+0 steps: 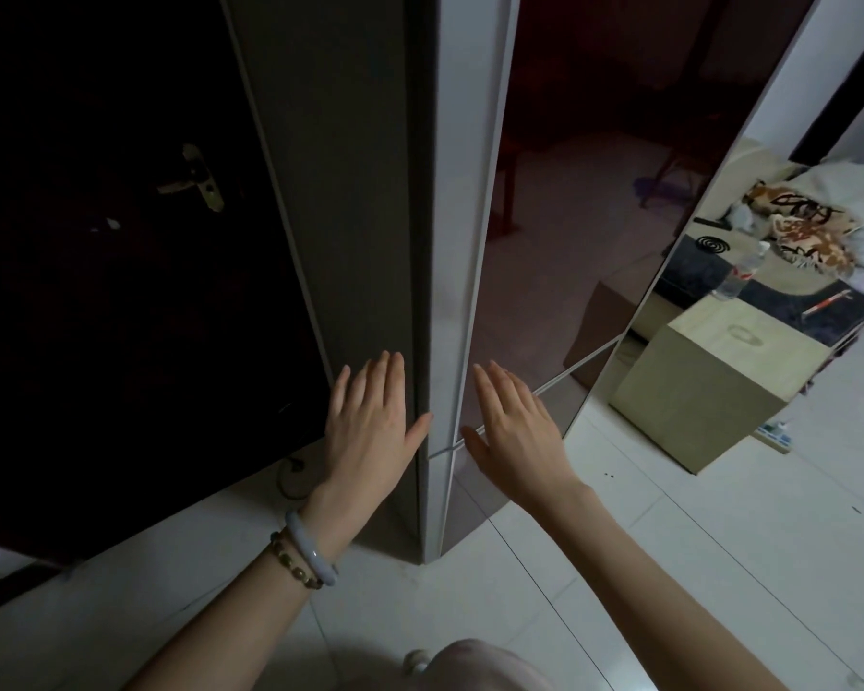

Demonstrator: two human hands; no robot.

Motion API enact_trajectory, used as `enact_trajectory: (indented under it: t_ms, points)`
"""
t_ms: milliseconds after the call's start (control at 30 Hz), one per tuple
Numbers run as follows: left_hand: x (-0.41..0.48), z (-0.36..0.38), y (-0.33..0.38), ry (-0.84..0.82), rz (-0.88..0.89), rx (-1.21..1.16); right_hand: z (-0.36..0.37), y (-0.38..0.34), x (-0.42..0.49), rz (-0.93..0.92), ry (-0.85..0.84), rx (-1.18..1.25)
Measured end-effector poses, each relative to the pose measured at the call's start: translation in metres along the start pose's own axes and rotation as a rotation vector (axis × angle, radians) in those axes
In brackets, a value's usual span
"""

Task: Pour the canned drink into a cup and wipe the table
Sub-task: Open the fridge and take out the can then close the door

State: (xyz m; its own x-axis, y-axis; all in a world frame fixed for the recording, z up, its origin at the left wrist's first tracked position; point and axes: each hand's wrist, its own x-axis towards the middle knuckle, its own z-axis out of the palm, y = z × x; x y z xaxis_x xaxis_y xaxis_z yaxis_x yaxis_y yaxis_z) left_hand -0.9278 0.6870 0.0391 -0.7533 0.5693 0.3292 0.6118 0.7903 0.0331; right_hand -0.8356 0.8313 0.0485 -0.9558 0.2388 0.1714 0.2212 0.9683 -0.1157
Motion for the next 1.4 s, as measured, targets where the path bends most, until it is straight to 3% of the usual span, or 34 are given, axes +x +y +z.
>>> enact_trajectory:
  t_ms: [300,533,700,1167,1400]
  points:
    - [0.019,-0.015,0.007,0.04,-0.041,-0.071,-0.027,0.011,0.019,-0.093,0.11,-0.01]
    - [0.058,-0.047,0.003,-0.011,-0.115,-0.593,-0.086,0.008,0.056,-0.251,0.421,0.017]
    - [0.081,-0.067,-0.001,0.067,-0.163,-0.917,-0.105,0.007,0.085,-0.339,0.509,-0.129]
    - [0.096,-0.066,0.012,0.111,-0.062,-1.173,-0.108,0.033,0.103,-0.476,0.523,-0.324]
    - [0.093,-0.079,0.004,0.004,0.013,-1.086,-0.109,0.029,0.099,-0.436,0.452,-0.312]
